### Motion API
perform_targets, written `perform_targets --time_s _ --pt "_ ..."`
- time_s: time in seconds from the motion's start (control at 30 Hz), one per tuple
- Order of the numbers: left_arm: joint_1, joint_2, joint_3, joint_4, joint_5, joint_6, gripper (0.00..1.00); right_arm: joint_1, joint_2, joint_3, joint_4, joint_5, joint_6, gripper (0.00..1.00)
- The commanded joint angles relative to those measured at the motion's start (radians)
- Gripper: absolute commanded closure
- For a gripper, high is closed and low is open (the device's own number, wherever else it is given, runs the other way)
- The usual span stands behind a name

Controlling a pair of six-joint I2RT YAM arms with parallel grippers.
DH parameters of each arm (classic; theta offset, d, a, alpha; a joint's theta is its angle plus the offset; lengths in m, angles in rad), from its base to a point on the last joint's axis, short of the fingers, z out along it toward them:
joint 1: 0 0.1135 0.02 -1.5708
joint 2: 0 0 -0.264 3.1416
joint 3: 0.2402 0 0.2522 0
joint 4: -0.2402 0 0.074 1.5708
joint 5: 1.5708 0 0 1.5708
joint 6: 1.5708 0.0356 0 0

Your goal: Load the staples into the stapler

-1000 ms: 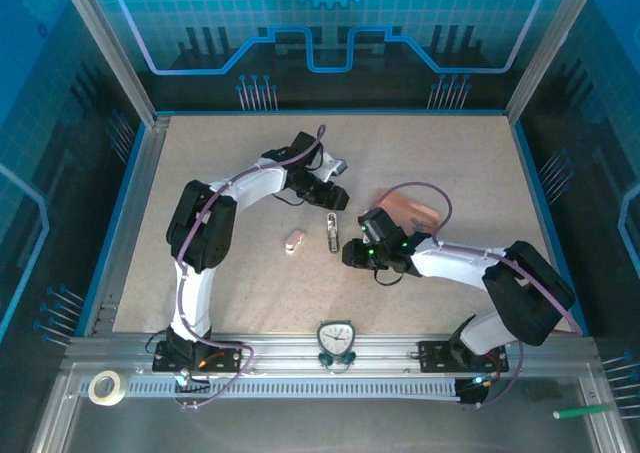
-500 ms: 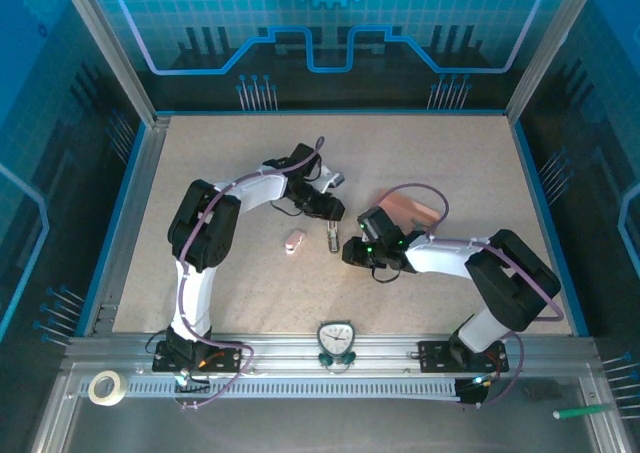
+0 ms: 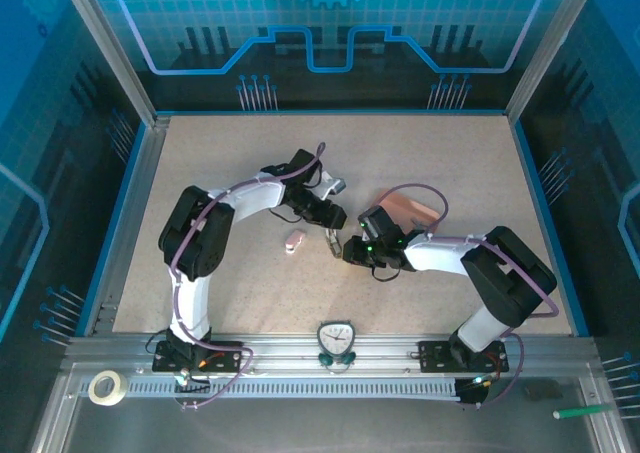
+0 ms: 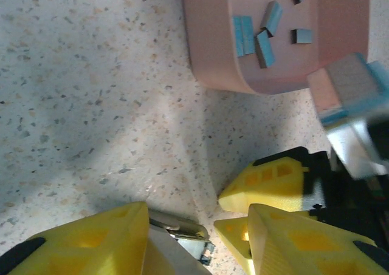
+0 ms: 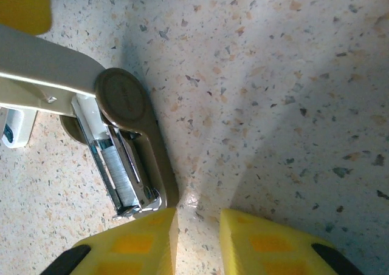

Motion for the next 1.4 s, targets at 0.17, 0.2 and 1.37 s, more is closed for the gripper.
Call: perform_targets --time_s 0.17,0.2,1.37 --pt "-0.02 -0.091 -0.007 -0.025 -0.029 0.005 0.51 -0.008 0.025 0.012 0.033 -0.004 -0.008 0.75" --pt "-0.021 -0.096 -0.008 -0.026 -0.027 0.003 0.52 -0.007 0.025 0.01 0.037 -0.004 -0.007 0.75" --pt "-0.031 -0.242 -0.133 0.059 -0.111 -0.136 0.39 -0.007 -0.293 0.062 -0.248 0.082 -0.143 0.62"
